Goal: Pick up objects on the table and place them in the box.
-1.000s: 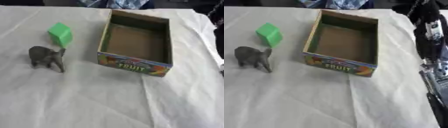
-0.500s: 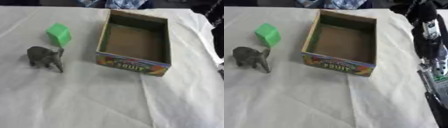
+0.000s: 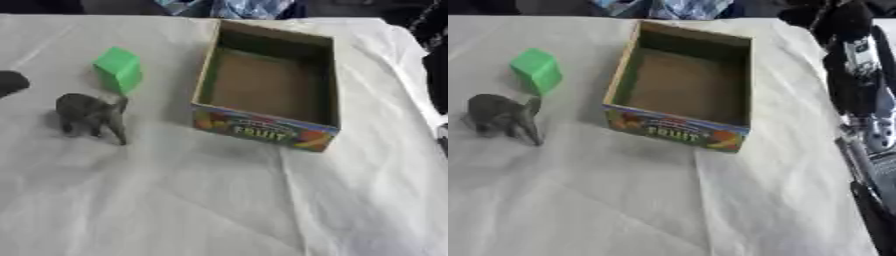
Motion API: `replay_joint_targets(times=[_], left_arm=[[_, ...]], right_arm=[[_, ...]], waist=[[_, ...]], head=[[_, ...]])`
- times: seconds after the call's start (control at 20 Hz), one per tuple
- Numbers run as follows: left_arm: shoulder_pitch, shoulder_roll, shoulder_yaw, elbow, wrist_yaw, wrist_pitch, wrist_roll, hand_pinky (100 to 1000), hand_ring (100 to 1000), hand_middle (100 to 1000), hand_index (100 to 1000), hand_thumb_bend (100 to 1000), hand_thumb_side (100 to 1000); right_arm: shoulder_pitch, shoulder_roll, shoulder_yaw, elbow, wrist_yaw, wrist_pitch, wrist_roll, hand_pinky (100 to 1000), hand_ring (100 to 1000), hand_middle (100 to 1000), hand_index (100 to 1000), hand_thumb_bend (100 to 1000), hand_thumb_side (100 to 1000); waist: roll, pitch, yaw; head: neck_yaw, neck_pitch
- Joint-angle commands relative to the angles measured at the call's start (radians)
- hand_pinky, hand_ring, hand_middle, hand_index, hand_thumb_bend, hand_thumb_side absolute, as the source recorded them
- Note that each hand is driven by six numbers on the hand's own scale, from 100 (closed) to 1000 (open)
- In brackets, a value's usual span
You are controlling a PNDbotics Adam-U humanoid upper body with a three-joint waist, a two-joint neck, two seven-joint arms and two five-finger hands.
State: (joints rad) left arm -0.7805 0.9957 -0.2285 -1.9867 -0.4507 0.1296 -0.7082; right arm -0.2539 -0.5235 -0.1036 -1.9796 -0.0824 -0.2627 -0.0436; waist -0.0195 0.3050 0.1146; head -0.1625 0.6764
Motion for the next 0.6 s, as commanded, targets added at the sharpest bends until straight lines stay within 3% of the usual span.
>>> replay_joint_targets(times=[0.05, 0.25, 0.6], left_arm=[[-0.044, 0.027, -0.015, -0.012, -0.010, 0.002, -0.120, 745, 832, 1000, 850, 648, 654], [-0.089, 0.008, -0.063, 0.026, -0.019, -0.025, -0.193, 755, 843, 1000, 857, 693, 670], [-0.159, -0.043, -0.148, 0.165, -0.036, -0.095, -0.199, 751, 849, 1000, 865, 619, 585]], right_arm=[[-0.003, -0.022, -0.002, -0.020, -0.010, 0.004, 0.002, 812, 739, 742, 961, 387, 1000], [-0.002, -0.022, 0.001, -0.020, -0.012, 0.008, 0.006, 812, 739, 742, 960, 387, 1000], [-0.001, -0.019, 0.004, -0.020, -0.015, 0.012, 0.011, 812, 739, 738, 961, 388, 1000]], waist=[[0.004, -0.025, 0.001], [0.006, -0.030, 0.002], [0.008, -0.035, 0.001]], head=[[-0.002, 0.009], [0.003, 0.010], [0.011, 0.006]])
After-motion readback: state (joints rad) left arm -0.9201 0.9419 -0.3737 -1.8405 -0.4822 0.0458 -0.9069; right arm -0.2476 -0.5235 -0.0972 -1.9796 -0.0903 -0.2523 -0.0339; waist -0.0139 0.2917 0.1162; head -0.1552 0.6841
